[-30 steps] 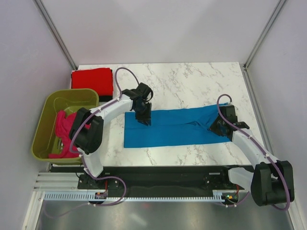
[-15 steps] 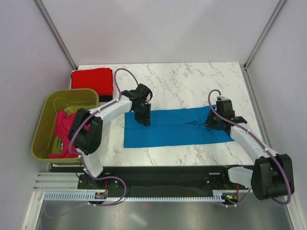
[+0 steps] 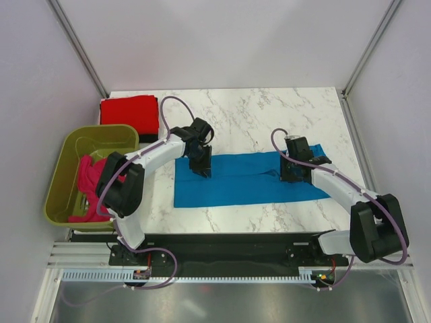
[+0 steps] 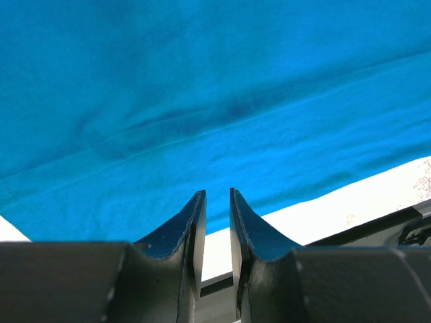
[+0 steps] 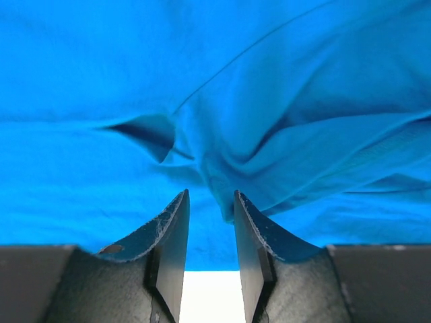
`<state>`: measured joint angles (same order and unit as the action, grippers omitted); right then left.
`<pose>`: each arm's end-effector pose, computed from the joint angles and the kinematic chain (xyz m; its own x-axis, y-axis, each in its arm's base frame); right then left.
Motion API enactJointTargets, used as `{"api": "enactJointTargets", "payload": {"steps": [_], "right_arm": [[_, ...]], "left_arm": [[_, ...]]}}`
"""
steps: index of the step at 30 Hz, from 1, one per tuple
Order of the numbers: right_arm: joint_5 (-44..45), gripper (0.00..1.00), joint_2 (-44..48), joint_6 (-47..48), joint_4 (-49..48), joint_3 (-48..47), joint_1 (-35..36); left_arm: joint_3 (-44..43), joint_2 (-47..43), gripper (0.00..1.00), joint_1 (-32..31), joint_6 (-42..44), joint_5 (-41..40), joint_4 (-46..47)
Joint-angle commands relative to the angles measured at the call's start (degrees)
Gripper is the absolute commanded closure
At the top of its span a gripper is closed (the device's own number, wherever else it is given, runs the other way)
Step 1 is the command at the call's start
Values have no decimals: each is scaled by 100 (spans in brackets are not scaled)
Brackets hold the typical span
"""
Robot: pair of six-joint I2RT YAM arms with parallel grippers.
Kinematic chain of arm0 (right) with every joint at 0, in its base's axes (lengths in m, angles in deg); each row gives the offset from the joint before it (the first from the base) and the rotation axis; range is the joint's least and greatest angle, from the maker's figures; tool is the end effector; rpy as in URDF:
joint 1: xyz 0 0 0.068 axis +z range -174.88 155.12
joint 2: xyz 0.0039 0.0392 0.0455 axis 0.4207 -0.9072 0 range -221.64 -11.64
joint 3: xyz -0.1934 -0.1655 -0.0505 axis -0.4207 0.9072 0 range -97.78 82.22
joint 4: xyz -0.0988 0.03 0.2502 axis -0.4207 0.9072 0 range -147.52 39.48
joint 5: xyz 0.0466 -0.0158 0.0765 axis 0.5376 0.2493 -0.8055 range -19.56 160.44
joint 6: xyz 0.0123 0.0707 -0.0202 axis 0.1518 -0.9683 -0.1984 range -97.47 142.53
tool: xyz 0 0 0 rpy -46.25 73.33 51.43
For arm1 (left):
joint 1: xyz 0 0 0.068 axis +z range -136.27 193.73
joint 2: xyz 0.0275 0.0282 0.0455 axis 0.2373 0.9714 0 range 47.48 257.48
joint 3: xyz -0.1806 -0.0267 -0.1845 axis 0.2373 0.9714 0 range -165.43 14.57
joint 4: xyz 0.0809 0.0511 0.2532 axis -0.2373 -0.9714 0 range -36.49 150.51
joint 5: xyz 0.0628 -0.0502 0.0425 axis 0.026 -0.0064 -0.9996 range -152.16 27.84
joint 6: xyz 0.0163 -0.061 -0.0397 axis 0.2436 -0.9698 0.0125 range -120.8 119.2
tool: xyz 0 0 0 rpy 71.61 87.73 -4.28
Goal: Fold and stack the t-shirts
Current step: Fold the tshirt
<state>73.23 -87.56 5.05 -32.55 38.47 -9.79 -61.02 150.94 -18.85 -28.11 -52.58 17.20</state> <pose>0.2720 0.0701 0.1566 -0.8440 0.0831 -0.5298 0.0199 0.9921 0.1239 0.3107 -0.2108 0.1623 -0.9731 0.0848 -0.2142 0.1459 0.9464 -0.2881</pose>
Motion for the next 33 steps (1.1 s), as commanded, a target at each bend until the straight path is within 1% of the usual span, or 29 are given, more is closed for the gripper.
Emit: {"api": "enactJointTargets", "payload": {"steps": [1, 7, 11, 16, 22, 27, 30, 31, 33], "right_arm": [[642, 60, -151, 183, 139, -292, 397], [1355, 62, -318, -10, 341, -450, 854], [1961, 62, -581, -177, 692, -652, 1126], [2208, 63, -775, -318, 965, -793, 1329], [2595, 63, -1012, -555, 1273, -942, 1409], [2631, 65, -1135, -625, 1317, -943, 1470], [2674, 74, -1206, -696, 1308, -934, 1549], [2692, 84, -1215, -722, 1309, -925, 1567], [2718, 93, -1250, -836, 1335, -916, 1593]], "left_arm": [[27, -221, 73, -3, 112, -9, 95], [62, -221, 73, 6, 112, -18, 95], [88, -247, 73, 6, 121, -44, 95], [97, -291, 73, 6, 138, -62, 86], [124, -344, 73, 6, 129, -62, 86], [124, -388, 73, 6, 138, -62, 86], [124, -405, 73, 6, 129, -62, 77], [132, -414, 73, 6, 129, -71, 86], [132, -432, 73, 6, 129, -62, 86]]}}
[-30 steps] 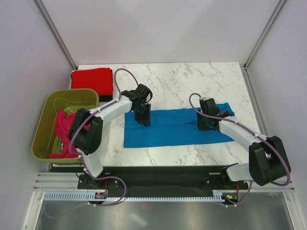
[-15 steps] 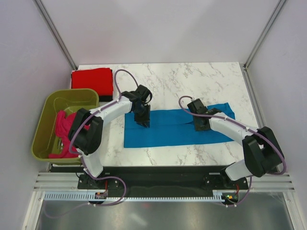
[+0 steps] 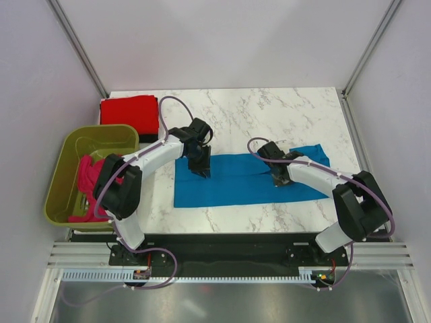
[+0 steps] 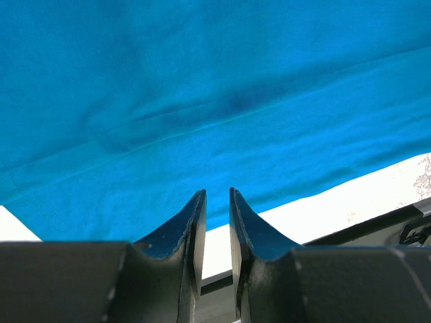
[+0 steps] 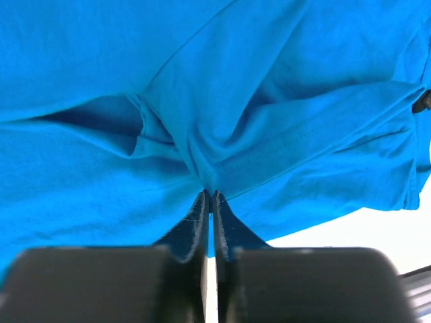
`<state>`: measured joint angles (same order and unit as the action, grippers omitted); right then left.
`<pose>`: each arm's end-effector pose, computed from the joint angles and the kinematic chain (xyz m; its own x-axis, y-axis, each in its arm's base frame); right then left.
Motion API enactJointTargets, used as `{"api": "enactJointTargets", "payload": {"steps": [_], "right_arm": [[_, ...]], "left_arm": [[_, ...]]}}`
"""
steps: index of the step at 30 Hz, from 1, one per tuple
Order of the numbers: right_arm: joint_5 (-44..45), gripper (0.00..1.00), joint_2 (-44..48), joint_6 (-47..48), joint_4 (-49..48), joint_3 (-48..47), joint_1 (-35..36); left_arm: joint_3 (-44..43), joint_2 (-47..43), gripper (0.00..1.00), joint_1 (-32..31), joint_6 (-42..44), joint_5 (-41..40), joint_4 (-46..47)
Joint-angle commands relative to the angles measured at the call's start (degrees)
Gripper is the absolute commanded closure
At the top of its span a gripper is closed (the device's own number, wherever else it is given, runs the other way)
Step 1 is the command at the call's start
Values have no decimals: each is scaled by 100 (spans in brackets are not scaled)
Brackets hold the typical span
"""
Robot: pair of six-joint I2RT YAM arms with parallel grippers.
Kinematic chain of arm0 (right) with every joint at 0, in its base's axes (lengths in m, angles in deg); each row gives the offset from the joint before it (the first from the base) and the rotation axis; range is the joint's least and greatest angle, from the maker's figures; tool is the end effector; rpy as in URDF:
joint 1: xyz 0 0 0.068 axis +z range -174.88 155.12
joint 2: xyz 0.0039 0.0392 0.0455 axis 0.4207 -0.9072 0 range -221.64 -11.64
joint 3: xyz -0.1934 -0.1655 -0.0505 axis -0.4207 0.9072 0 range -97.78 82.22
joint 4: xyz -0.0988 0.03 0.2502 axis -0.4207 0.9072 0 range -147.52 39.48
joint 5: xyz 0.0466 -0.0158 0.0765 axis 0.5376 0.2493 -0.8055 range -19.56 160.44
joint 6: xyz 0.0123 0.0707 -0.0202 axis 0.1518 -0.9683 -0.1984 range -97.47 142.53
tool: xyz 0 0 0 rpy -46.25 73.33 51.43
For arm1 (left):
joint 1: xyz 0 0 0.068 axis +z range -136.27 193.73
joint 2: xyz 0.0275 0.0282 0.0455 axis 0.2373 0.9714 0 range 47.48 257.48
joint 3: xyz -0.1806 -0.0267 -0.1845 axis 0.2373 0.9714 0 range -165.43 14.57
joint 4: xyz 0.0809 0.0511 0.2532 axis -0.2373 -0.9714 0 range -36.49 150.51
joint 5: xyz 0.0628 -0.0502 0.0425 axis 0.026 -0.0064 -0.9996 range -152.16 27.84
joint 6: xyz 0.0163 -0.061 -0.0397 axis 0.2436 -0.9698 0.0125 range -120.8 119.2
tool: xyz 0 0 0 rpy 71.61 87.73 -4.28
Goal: Fold and stack the t-shirts
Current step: Fold the tshirt
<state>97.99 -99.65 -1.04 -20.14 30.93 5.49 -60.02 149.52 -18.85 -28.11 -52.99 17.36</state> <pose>0.2622 0.1201 0.1348 -0.8961 -0.1142 -0.4289 0.0211 0.9543 -0.2982 0.3074 -0.2081 0.1659 -0.9706 0.0826 -0.2260 0.1472 0.9468 -0.2860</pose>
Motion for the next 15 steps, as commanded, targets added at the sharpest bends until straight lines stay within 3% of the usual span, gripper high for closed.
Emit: {"api": "enactJointTargets", "payload": {"steps": [1, 15], "right_arm": [[259, 99, -50, -279, 120, -162, 92], [435, 99, -23, -2265, -170, 233, 171]], "left_arm": [[32, -290, 73, 6, 138, -20, 71], [-38, -184, 73, 6, 59, 32, 71]]}}
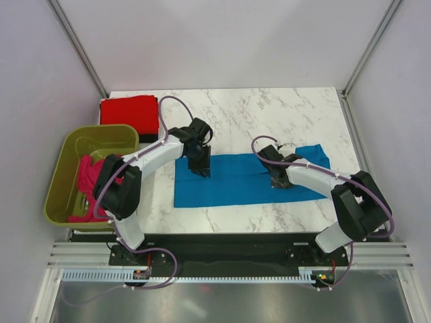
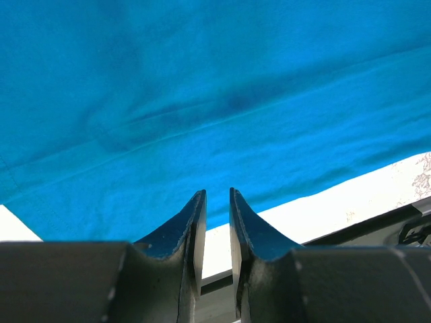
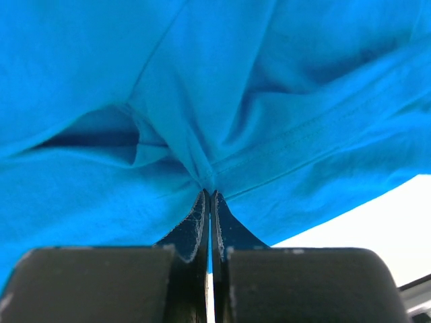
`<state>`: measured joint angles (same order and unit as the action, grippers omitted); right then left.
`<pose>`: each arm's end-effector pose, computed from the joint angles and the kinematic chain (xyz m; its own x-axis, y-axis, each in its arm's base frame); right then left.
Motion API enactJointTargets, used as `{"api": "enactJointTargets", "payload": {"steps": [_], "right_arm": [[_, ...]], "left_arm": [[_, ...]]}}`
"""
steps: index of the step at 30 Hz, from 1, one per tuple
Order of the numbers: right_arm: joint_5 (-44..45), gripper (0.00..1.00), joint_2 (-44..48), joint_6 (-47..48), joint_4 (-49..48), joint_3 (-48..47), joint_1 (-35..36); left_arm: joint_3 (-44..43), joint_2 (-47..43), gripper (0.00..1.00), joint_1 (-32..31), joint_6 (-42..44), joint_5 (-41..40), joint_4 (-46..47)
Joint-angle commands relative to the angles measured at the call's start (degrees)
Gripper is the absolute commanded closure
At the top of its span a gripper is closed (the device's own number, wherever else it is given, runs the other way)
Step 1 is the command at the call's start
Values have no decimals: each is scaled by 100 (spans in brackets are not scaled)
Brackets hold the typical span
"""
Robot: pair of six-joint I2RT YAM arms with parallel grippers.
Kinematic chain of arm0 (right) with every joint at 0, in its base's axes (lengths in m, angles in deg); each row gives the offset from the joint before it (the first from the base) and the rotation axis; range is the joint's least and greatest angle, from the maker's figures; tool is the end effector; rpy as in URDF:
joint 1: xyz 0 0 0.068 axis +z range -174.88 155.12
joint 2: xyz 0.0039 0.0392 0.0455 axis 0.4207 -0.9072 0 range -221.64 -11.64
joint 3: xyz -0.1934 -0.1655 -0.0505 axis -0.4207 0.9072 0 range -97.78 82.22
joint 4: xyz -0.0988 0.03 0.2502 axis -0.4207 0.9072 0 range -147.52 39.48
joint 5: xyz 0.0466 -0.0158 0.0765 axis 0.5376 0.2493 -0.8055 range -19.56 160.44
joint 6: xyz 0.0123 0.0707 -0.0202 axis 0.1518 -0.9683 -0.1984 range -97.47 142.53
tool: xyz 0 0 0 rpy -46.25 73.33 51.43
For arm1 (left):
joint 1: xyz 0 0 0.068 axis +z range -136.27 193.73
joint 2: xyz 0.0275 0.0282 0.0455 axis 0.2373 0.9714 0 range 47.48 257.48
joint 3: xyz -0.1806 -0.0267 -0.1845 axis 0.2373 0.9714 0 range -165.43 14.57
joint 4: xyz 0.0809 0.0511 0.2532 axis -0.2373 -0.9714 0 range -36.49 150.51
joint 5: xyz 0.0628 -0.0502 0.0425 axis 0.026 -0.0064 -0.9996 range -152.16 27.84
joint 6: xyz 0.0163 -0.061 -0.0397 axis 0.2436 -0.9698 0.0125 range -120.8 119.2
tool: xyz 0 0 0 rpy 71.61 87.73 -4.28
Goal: Fold and stack the t-shirts
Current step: Fold the tshirt
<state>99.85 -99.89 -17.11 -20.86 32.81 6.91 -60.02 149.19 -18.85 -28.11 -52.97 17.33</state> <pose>0.2548 0.1217 0.1261 -0.8598 0.1209 -0.4961 0.2520 0.9455 -0.2064 0.3070 -0.2080 0.1679 -0.9696 0.0820 -0.2304 0.1485 0.9459 -0.2883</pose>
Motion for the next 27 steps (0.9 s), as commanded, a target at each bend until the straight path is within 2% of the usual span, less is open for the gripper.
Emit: {"api": "enactJointTargets", "payload": {"steps": [1, 3, 7, 12, 16, 19, 27], "right_arm": [[310, 99, -34, -859, -98, 37, 29], [399, 98, -78, -1028, -72, -33, 29], [417, 79, -114, -1178, 227, -385, 29], [57, 66, 115, -371, 253, -964, -41], [-250, 66, 71, 280, 61, -1264, -646], [-550, 67, -113, 851, -517, -1326, -954], [-937, 71, -965, 1336, -1784, -1335, -1219]], "left_arm": [[-47, -152, 73, 6, 50, 30, 73], [-91, -117, 72, 6, 42, 56, 73], [-179, -46, 72, 6, 42, -5, 73], [-529, 331, 72, 15, 16, -102, 55], [-838, 805, 72, 58, -81, -189, 3], [-1101, 1052, 72, 93, -125, -374, -94], [-1480, 1764, 72, 366, -380, -1015, -270]]}}
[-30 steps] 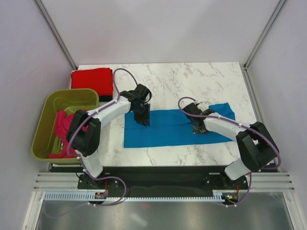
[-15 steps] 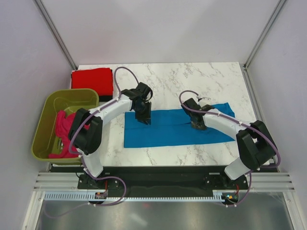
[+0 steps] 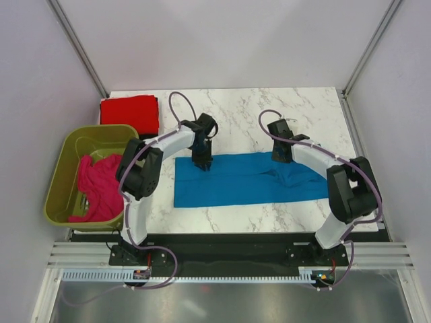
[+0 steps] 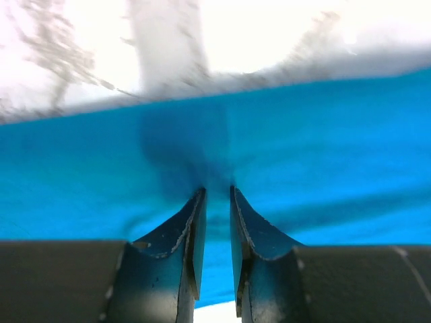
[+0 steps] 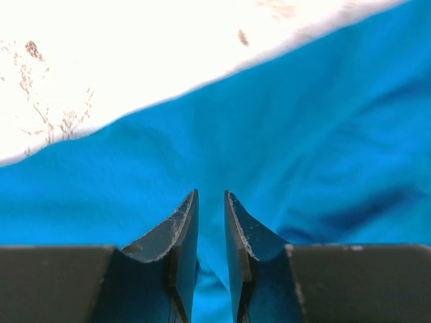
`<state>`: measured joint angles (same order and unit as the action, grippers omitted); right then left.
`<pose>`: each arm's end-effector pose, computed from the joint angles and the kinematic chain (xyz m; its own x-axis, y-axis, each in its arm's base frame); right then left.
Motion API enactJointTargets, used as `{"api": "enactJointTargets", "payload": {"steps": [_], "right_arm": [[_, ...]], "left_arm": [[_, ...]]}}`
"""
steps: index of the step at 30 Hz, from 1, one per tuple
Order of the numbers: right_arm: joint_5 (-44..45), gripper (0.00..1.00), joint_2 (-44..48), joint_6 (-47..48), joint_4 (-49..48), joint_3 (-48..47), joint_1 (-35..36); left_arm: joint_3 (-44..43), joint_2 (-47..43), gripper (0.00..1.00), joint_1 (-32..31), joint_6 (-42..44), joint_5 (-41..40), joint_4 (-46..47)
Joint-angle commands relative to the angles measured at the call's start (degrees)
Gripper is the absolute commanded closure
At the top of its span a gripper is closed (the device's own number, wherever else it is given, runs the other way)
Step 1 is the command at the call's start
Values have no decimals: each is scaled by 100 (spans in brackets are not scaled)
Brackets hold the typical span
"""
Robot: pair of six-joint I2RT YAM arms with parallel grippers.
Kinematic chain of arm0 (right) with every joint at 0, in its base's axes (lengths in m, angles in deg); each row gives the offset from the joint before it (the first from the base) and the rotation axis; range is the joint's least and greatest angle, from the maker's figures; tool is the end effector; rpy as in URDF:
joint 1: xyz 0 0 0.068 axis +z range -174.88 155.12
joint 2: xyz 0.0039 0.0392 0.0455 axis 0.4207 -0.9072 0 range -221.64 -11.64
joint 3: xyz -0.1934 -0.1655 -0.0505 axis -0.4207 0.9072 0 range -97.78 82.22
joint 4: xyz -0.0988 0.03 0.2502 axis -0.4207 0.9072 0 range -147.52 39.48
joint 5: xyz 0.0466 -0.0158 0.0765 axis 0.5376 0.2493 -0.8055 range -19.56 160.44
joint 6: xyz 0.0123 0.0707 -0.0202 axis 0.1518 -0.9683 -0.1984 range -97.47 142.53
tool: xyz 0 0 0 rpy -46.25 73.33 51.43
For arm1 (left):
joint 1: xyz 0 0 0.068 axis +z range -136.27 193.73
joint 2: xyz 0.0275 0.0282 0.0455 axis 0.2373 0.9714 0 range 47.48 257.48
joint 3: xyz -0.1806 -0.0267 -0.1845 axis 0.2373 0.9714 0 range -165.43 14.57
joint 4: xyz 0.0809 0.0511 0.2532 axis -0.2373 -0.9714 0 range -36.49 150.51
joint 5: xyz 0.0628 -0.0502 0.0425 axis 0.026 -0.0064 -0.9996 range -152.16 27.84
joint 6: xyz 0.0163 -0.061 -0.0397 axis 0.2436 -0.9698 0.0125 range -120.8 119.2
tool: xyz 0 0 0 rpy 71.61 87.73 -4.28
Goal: Fold and stack the t-shirts
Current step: Fold the tshirt
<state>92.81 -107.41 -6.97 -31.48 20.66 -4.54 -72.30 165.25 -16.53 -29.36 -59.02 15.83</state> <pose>0.3412 0.1010 0.1543 -0.7796 0.1966 -0.5946 0.2752 0.9604 -0.0433 0.3611 -0.2145 0.1233 -0.9810 0.0195 -0.1932 0.0523 0.9848 -0.1657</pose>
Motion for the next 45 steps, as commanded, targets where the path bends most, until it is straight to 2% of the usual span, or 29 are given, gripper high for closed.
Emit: {"api": "enactJointTargets", "payload": {"steps": [1, 7, 13, 17, 22, 29, 32, 36, 39, 45], "right_arm": [[-216, 71, -362, 330, -828, -111, -91], [-496, 72, -864, 330, -1733, -102, -346], [-918, 71, -1436, 418, -1831, -760, -425], [-1181, 69, -1322, 532, -1454, -1156, -452], [-1234, 62, -743, 209, -285, -1482, -837], [-1489, 60, 259, 40, 252, -411, -1944], [-1779, 56, 506, -21, 366, -94, -2778], [-2052, 55, 804, -161, 297, 144, -3237], [-2219, 55, 840, -240, 138, 294, -3334], [-2641, 55, 762, -381, -327, 540, -3387]], "left_arm": [[-295, 193, 72, 195, -256, -471, -137], [-594, 544, 72, 451, -326, -665, -172], [-1637, 1027, 72, 662, -212, -560, -444], [-1930, 783, 71, 636, -98, -393, -515], [-2150, 220, 69, 364, -10, -69, -410], [-1650, -343, 66, -620, -325, 1135, 784], [-1465, -317, 65, -998, -702, 1268, 1398], [-1201, -141, 62, -1359, -1125, 1452, 2252], [-1113, 131, 59, -1491, -1442, 1637, 2806], [-1376, 808, 54, -1614, -1688, 1884, 3132]]}}
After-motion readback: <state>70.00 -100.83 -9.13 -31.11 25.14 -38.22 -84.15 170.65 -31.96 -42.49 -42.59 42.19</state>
